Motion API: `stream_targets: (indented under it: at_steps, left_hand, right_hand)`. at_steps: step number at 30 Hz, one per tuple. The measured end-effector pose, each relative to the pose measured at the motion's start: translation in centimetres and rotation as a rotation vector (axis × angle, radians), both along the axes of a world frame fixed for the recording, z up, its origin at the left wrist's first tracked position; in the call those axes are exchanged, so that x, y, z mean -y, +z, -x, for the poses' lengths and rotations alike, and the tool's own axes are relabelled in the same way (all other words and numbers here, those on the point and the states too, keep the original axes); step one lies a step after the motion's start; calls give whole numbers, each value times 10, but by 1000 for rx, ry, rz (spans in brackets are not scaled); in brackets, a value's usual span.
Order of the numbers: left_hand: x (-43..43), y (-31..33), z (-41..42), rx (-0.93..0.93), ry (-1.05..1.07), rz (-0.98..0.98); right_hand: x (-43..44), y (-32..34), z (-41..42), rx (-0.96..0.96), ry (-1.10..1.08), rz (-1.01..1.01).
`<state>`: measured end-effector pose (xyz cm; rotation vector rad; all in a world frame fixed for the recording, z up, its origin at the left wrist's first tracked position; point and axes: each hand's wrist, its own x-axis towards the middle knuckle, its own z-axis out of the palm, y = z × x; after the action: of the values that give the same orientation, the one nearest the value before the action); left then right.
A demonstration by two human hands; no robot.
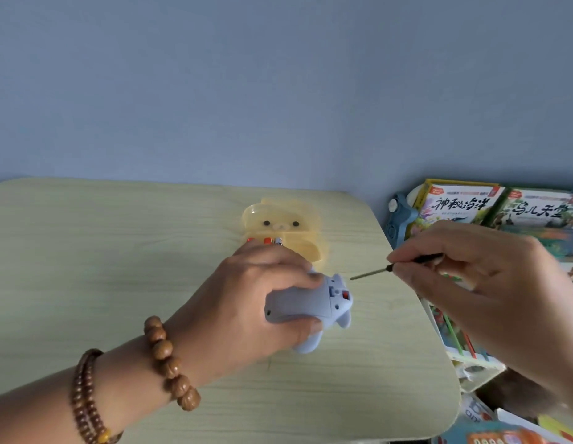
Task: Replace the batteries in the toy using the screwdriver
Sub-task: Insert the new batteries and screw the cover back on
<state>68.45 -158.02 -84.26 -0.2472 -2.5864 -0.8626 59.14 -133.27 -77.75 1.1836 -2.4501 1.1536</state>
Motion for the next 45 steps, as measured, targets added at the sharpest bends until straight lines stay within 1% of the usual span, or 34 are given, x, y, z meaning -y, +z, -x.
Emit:
stream_targets:
  at_steps: [4,10,15,19,22,25,27,29,30,33,34,35,38,41,45]
  left_hand:
    - [-1,0,0,2,-2,1]
    - [0,-1,0,0,-4,17]
    - [-2,-1,0,1,-6,23]
    - [-2,-2,2,-24,-13,6]
    - [-5,-3,3,-64,-27,31]
    - [-5,-5,2,-81,-15,27]
    - [-4,-5,2,-83,-16,-2]
    - [-2,-6,2,-88,-16,-4]
    - [-2,-6,1,-86,-15,-1]
    - [-5,-6,2,-84,-16,6]
    - [-6,-6,3,-85,-21,20]
    - [-7,-6,4,-86,-25,33]
    - [-5,-7,5,-66,-15,-6]
    - [-1,-9,5,-70,-11,-55]
    - [-1,-10,4,-69,-26,-62]
  right_hand:
    - [3,-1,-1,-105,17,-85]
    - [6,-6,-1,-100,39,-110]
    - [10,-2,-3,-117,52,-193]
    - [19,11,-1,-222,121,-321]
    - [31,25,7,-335,210,-492]
    - [40,38,12,-331,249,-639]
    - [41,43,14,-296,239,-698]
    - [43,42,12,-305,204,-738]
    - [45,39,10,-350,186,-738]
    - [46,26,7,-566,167,-668]
    - [47,24,5,-594,151,-666]
    - [48,24,3,-582,137,-685]
    - [44,30,-5,-371,107,-779]
    - [41,34,-7,-381,131,-789]
    - [47,43,-3,-317,127,-803]
